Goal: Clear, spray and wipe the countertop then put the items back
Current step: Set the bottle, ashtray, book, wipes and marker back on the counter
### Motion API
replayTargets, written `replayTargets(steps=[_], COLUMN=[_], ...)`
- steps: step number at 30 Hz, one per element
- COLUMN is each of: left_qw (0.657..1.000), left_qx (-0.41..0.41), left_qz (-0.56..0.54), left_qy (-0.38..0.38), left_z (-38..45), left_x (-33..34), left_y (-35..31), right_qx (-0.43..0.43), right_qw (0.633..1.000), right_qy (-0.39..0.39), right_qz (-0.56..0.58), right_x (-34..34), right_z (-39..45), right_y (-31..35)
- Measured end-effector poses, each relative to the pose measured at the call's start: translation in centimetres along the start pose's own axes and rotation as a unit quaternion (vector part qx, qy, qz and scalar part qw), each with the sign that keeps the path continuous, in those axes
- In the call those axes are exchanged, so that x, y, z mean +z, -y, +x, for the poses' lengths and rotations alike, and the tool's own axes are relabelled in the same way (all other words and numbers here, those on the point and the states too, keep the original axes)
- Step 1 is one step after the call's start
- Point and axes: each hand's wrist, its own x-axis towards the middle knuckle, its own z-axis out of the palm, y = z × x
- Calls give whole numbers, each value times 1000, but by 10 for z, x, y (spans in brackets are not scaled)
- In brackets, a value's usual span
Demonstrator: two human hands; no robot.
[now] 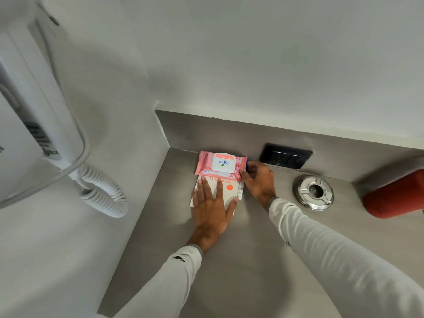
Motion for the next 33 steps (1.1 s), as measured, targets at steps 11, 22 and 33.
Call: replayTargets(steps=[11, 22, 33], left_qw=[984, 978, 993], left_qx=[159, 193, -50], left_qz=[12, 79, -40], left_qy=[-84, -9, -95], left_z=[55, 88, 53], left_x=[-58, -72, -71], left_y=[2, 53, 110], right_qx=[-38, -112, -156], right_qw=[997, 954, 911], right_qy=[32, 62, 79], right_qz=[-60, -270, -374], right_x=[-33, -27, 9], right_z=[-6, -18, -42], right_y=[-9, -17, -20])
